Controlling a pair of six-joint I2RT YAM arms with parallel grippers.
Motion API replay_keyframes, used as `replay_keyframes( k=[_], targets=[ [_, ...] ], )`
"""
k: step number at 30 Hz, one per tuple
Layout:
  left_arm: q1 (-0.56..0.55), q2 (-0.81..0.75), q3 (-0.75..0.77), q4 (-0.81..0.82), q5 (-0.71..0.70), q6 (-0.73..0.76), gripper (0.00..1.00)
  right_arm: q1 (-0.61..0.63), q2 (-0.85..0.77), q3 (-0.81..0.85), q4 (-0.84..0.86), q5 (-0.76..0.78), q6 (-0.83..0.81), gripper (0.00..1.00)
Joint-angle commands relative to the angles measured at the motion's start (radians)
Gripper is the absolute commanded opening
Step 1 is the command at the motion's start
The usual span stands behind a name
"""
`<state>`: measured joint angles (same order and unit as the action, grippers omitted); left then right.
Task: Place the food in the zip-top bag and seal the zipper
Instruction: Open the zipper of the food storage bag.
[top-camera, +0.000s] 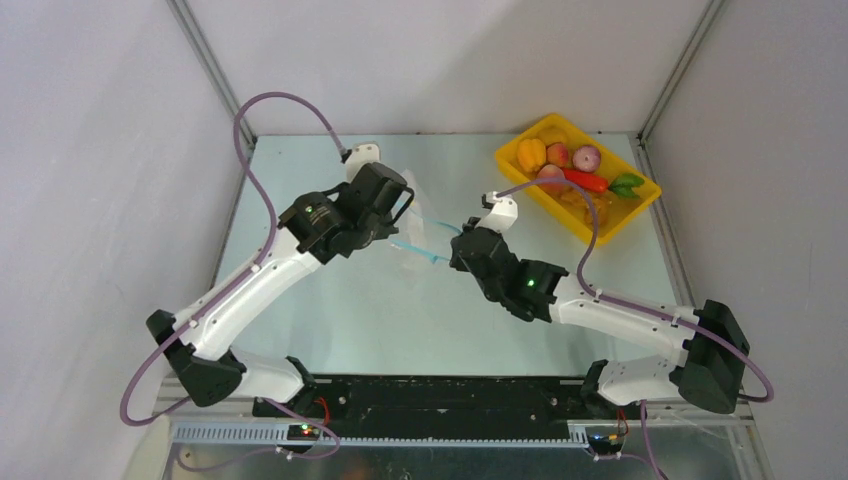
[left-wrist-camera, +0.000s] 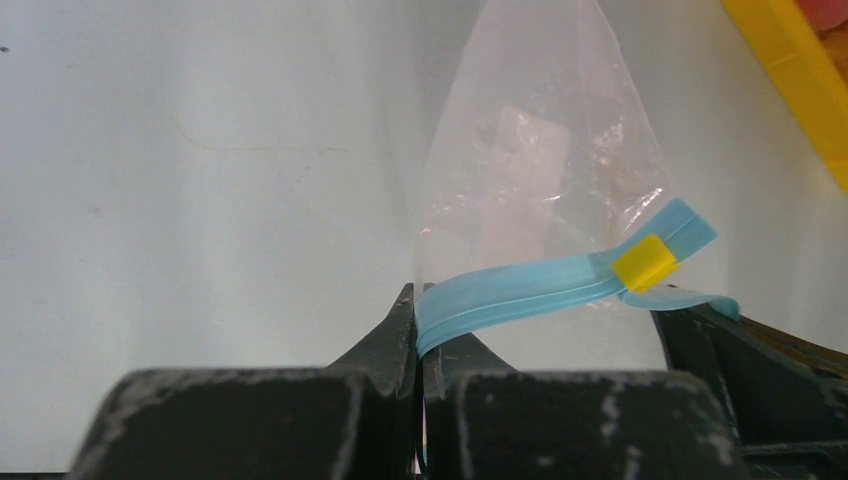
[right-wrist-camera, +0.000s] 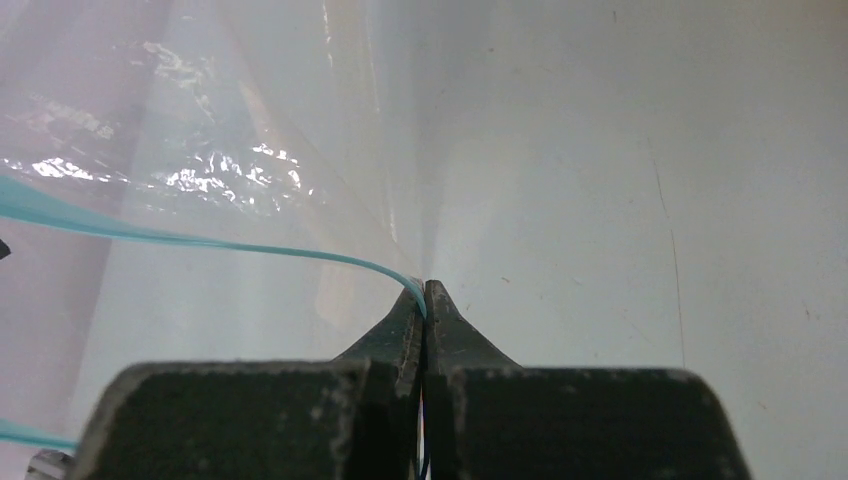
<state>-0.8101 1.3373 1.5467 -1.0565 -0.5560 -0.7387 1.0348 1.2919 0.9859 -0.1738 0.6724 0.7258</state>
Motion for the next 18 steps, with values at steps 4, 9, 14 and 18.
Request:
replay_keyframes(
  k=[4, 9, 14, 18],
  targets=[
    [0.006, 0.116, 0.078, -0.029, -0.009, 0.162, 0.00, -0.016, 0.045, 0.011, -0.143, -0.024, 0.114, 0.08],
    [-0.003, 0.184, 0.070, 0.016, 0.049, 0.194, 0.00, -0.016, 0.059, 0.011, -0.107, -0.078, 0.047, 0.24],
    [-0.019, 0.188, 0.027, 0.082, 0.153, 0.233, 0.00, -0.020, 0.075, 0.011, 0.019, -0.125, -0.129, 0.47],
    [-0.029, 0.178, 0.000, 0.106, 0.178, 0.246, 0.00, -0.049, 0.073, 0.011, 0.081, -0.136, -0.192, 0.48]
  ],
)
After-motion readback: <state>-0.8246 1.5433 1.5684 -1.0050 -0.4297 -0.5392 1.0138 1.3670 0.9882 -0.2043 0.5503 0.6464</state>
